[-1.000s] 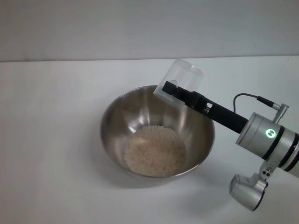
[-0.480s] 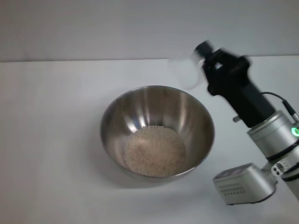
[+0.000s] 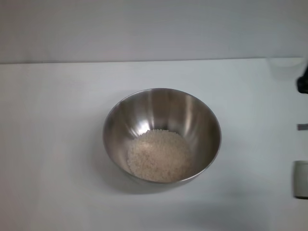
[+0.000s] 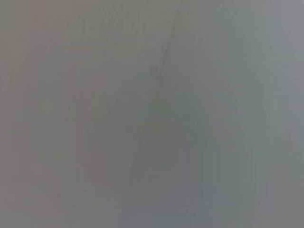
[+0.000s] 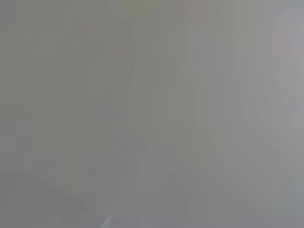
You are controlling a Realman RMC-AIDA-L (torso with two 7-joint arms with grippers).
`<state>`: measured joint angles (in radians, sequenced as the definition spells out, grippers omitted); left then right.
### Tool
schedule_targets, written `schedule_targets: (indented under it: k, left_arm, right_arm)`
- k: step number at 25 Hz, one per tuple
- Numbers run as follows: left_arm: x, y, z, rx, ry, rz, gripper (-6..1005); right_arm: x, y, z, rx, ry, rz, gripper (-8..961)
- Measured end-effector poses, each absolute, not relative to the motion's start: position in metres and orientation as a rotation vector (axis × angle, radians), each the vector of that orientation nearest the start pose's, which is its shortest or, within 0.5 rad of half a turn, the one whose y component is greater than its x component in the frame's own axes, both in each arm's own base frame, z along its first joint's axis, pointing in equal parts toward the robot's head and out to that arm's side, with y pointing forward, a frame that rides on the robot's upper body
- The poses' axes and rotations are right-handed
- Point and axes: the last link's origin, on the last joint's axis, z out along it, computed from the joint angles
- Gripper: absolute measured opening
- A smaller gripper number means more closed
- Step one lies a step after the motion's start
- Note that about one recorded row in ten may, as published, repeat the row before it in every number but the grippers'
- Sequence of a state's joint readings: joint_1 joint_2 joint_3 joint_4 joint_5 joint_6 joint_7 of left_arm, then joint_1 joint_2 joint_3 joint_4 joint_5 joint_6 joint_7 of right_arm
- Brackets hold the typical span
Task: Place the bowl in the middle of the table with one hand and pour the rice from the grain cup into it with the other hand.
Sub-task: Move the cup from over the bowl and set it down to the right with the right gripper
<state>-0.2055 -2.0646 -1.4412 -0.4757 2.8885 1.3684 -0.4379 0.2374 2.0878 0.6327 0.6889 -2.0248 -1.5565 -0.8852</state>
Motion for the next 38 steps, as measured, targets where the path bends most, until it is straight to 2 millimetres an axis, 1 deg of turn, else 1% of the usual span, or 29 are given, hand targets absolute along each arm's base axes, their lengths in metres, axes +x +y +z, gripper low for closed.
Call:
schedule_targets:
  k: [2,5,7,8,9,14,20,27,38]
  left_arm:
    - [-0.304,0.301,0.052,-1.373,-0.444,-1.167,617]
    - [-0.303,0.301,0.050,-1.381,-0.442,-1.167,617]
    - [-0.303,0.300,0.050,-1.384,-0.440,-1.166,617]
    - [-0.303,0.300,0.050,-1.386,-0.431,-1.161,617]
    - [-0.303,0.300,0.050,-1.386,-0.431,-1.161,617]
    - [-0.300,0.298,0.048,-1.398,-0.406,-1.157,617]
    - [-0.299,0.297,0.049,-1.396,-0.385,-1.161,617]
    - [-0.296,0.296,0.048,-1.405,-0.375,-1.173,617]
    - [-0.295,0.296,0.047,-1.406,-0.375,-1.175,617]
  right_arm:
    - [0.245,0.270,-0.007,-1.200,0.035,0.545,16]
    - [0.257,0.265,-0.006,-1.180,0.159,0.591,16]
    - [0.263,0.262,-0.009,-1.185,0.233,0.621,17]
    - [0.268,0.262,-0.014,-1.205,0.296,0.651,17]
    - [0.268,0.262,-0.014,-1.205,0.296,0.651,17]
    - [0.282,0.266,-0.026,-1.274,0.425,0.671,17]
    - [0.292,0.276,-0.034,-1.324,0.492,0.620,17]
    - [0.302,0.292,-0.044,-1.407,0.558,0.595,17]
    - [0.311,0.309,-0.052,-1.488,0.636,0.580,17]
